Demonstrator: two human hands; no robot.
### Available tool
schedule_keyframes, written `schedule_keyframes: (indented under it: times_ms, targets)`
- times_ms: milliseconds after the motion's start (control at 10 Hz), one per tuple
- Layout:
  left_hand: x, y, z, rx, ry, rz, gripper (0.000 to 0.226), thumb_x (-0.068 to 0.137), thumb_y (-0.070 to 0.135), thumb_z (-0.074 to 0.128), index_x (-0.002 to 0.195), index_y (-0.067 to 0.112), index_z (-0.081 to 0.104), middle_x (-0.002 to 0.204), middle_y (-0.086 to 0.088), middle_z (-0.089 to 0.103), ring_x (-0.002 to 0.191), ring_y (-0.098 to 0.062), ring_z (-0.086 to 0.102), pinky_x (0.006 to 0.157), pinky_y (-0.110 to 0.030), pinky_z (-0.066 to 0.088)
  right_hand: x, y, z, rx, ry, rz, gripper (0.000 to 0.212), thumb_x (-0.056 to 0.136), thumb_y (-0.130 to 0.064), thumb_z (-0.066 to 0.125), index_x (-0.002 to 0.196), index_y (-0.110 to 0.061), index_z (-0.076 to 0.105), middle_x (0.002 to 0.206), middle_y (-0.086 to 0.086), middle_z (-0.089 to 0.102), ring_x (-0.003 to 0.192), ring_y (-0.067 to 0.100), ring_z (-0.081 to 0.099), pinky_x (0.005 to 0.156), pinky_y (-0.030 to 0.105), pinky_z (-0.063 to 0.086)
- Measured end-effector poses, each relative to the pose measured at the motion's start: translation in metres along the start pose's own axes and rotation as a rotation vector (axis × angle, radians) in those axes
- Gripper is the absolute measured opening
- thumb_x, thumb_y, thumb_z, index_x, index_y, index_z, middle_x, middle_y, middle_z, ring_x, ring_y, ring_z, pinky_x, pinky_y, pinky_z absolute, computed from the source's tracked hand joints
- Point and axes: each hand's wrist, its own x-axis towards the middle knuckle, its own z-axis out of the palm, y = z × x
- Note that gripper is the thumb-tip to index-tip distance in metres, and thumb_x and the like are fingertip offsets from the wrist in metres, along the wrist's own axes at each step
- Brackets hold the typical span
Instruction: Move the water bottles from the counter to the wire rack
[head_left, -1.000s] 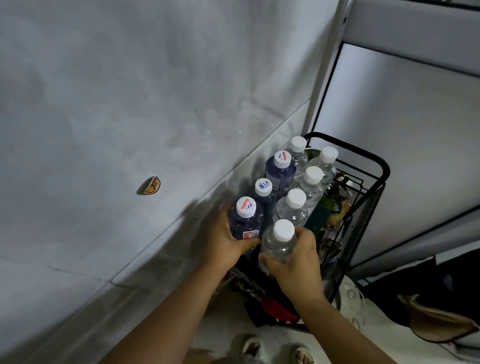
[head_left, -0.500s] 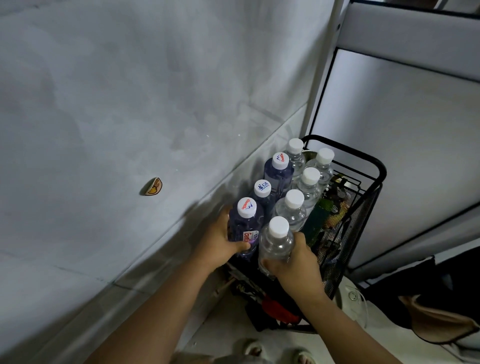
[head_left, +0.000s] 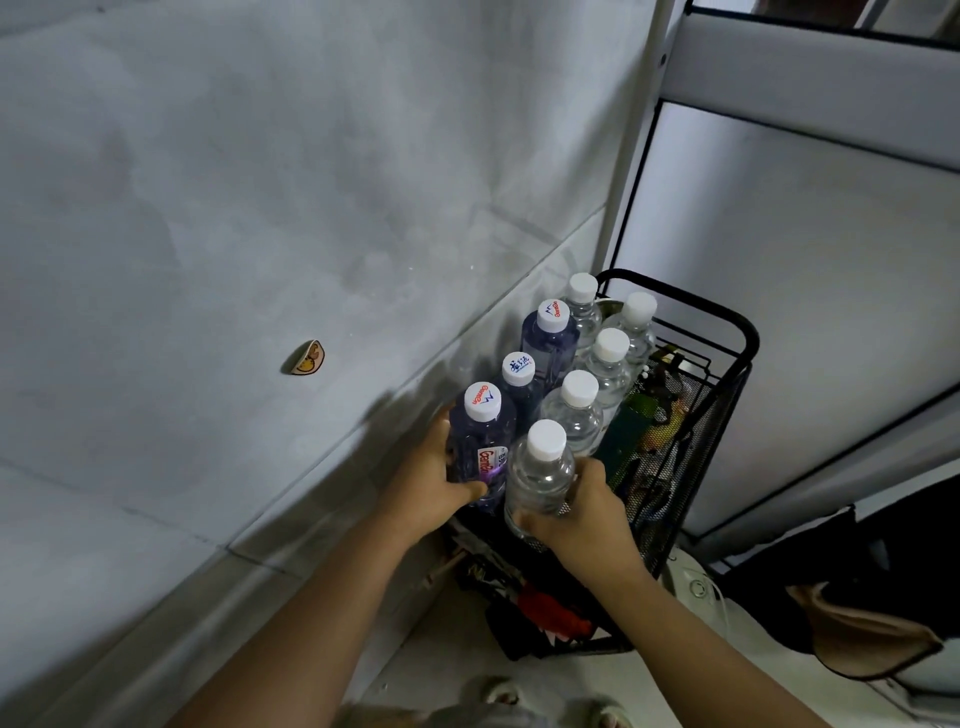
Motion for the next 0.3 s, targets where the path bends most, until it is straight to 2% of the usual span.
schedule_keyframes:
  times_ms: [100, 200, 300]
  targets:
    - [-0.012, -0.003, -0.001, 0.019, -0.011, -0.023, 0.077, 0.066, 0.013, 0.074, 0.129, 0.037, 0.039, 0.13, 0.007, 0.058, 0.119, -0.008, 0.055, 0.104, -0.042, 0.045, -0.006, -0.003, -0.013, -0.026, -0.054, -0.02, 0.065, 0.066, -0.02, 0.08, 0.115, -0.019, 0.038, 0.105, -0.005, 0.053, 0.099, 0.013, 0.054, 0.069, 0.013, 0.045]
    - [-0.029, 0.002, -0.004, 0.128, 0.06, -0.047, 0.069, 0.072, 0.022, 0.072, 0.134, 0.031, 0.041, 0.138, 0.006, 0.051, 0.129, -0.013, 0.047, 0.108, -0.037, 0.038, -0.009, -0.006, -0.036, -0.141, -0.118, -0.038, 0.053, 0.072, -0.021, 0.076, 0.112, -0.018, 0.042, 0.098, -0.007, 0.049, 0.091, 0.012, 0.051, 0.06, 0.012, 0.038]
    - [-0.043, 0.02, -0.01, 0.28, 0.251, -0.089, 0.057, 0.082, 0.024, 0.066, 0.134, 0.016, 0.045, 0.136, -0.005, 0.054, 0.124, -0.02, 0.051, 0.101, -0.031, 0.041, -0.009, -0.018, -0.062, -0.271, -0.09, -0.068, 0.024, 0.077, -0.023, 0.069, 0.091, -0.014, 0.053, 0.089, 0.0, 0.061, 0.079, 0.018, 0.059, 0.068, 0.031, 0.052]
